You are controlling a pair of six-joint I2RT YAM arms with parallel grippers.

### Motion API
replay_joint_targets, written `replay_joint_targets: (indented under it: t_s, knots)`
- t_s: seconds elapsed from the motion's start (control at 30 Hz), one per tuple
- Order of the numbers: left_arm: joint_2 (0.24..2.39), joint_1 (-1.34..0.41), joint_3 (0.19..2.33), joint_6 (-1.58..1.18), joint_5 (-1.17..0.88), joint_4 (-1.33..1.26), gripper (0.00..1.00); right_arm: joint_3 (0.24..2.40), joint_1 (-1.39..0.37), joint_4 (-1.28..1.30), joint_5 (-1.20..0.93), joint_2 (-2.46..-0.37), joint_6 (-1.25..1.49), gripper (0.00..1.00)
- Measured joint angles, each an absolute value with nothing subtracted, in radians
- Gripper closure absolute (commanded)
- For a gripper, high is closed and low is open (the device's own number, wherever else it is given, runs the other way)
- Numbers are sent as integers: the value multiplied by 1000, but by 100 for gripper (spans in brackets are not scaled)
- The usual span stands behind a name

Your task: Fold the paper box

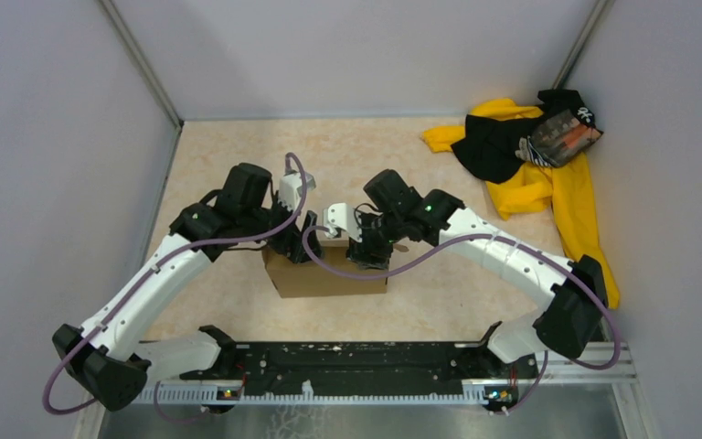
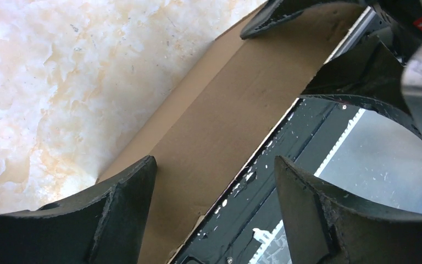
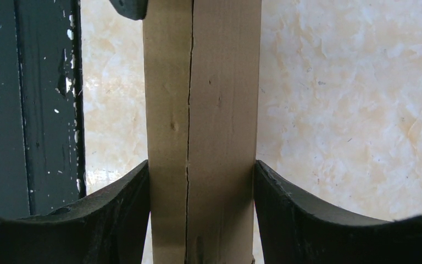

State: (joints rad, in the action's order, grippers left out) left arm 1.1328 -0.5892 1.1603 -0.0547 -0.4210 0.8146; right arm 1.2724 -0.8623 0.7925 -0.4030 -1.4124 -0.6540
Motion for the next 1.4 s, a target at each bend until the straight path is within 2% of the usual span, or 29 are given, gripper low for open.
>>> replay_joint_targets:
  t_s: [0.63, 1.0, 1.4]
  knots:
    - [996, -772, 1099, -51, -304, 844, 14, 1206, -871, 754, -470, -1364, -688, 70]
    - [1030, -813, 1105, -44, -186, 863, 14, 1176, -902, 716, -447, -1341, -653, 72]
    - [1050, -857, 1101, -28, -146, 884, 14, 1101, -916, 698, -443, -1256, -616, 71]
